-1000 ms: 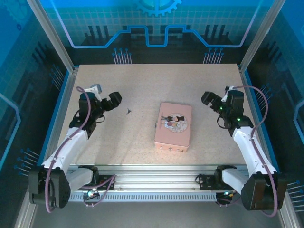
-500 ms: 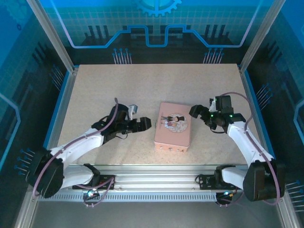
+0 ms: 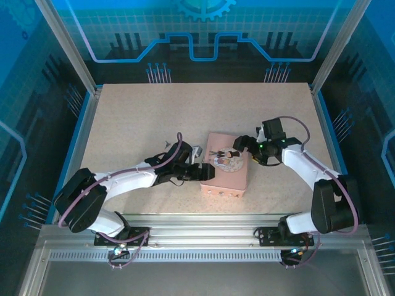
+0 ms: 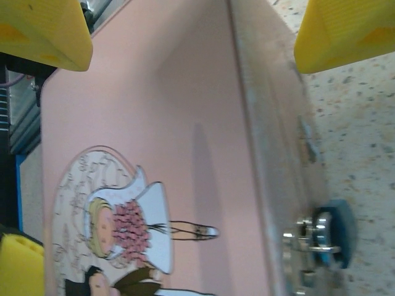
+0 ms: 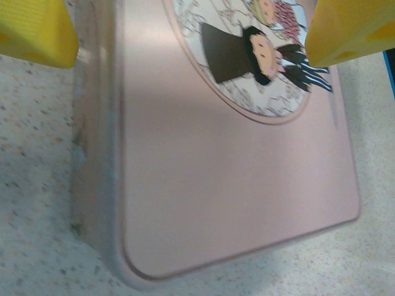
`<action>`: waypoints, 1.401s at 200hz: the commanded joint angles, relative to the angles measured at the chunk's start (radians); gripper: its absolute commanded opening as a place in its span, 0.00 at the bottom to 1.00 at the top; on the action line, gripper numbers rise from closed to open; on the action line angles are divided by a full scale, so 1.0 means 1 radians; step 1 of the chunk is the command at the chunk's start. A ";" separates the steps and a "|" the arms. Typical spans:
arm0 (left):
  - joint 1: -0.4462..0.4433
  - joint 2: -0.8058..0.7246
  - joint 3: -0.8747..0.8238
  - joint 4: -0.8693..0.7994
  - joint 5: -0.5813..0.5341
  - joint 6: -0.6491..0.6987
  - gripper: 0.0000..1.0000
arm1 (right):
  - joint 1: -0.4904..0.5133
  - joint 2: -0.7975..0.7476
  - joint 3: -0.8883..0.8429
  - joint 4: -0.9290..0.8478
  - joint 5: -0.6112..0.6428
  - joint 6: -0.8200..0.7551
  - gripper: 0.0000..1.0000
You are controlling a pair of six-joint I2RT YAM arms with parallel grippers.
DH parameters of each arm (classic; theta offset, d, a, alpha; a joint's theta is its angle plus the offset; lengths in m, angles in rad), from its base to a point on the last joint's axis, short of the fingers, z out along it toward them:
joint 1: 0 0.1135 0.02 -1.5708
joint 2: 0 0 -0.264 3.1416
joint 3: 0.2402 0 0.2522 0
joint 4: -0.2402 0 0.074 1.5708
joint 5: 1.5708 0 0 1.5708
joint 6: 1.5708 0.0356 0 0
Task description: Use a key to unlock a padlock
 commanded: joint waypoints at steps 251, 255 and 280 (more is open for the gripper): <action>0.054 -0.222 0.138 -0.328 -0.226 0.071 0.94 | 0.081 -0.030 0.211 -0.254 0.143 -0.064 0.99; 0.073 -0.217 0.147 -0.336 -0.220 0.083 0.94 | 0.081 -0.054 0.189 -0.256 0.148 -0.055 0.99; 0.177 -0.156 0.212 -0.356 -0.176 0.148 0.95 | 0.078 -0.186 0.061 -0.271 0.146 0.005 0.99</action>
